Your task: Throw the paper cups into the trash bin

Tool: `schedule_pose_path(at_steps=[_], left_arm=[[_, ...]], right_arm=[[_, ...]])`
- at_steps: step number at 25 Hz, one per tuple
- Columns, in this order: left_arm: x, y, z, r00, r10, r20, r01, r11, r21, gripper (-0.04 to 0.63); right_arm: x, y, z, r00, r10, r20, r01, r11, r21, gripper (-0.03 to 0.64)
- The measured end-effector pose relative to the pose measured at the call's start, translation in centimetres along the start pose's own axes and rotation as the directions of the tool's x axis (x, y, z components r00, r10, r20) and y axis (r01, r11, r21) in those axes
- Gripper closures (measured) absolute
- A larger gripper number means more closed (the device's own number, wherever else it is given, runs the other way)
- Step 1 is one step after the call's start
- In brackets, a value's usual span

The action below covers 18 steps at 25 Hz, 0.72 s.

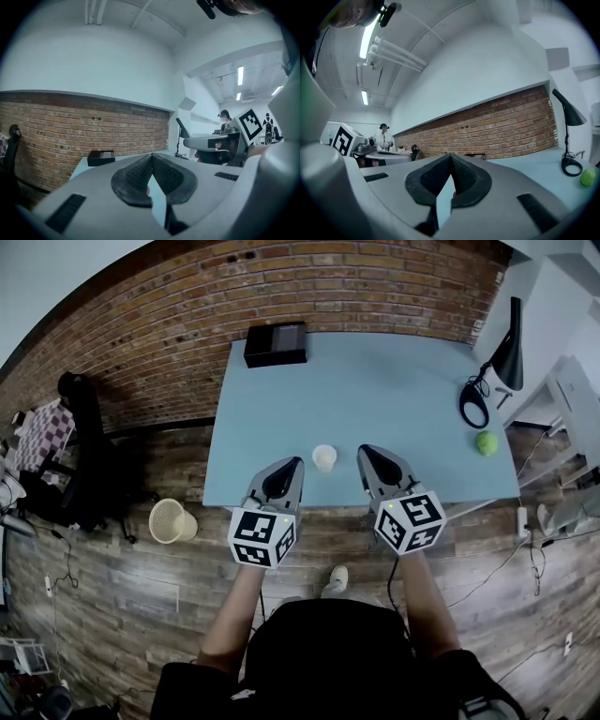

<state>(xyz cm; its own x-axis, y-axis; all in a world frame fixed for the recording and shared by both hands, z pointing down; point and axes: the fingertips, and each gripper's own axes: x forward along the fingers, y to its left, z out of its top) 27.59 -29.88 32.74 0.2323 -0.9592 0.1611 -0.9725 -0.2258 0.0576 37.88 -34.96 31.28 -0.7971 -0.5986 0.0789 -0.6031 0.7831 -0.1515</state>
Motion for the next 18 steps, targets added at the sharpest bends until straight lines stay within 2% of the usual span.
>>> schedule_pose_path(at_steps=[8,13,18], left_arm=[[3.2,0.0,-1.5,0.999,0.02,-0.038,-0.02,1.0,-0.007,0.587],[5.1,0.1,-2.6,0.998,-0.003,-0.068,0.0,0.999,-0.036,0.586],[6.7,1.2,-3.8,0.993,-0.024,-0.112,0.022,1.0,-0.02,0.587]], right_arm=[[1.6,-3.4,-0.9,1.0,0.013,-0.022,-0.012,1.0,0.021,0.612],[2.0,-5.3,-1.8,0.999,-0.003,-0.044,0.005,1.0,0.031,0.612],[2.8,-6.5,-2.5,0.997,-0.037,-0.064,0.04,0.998,0.045,0.612]])
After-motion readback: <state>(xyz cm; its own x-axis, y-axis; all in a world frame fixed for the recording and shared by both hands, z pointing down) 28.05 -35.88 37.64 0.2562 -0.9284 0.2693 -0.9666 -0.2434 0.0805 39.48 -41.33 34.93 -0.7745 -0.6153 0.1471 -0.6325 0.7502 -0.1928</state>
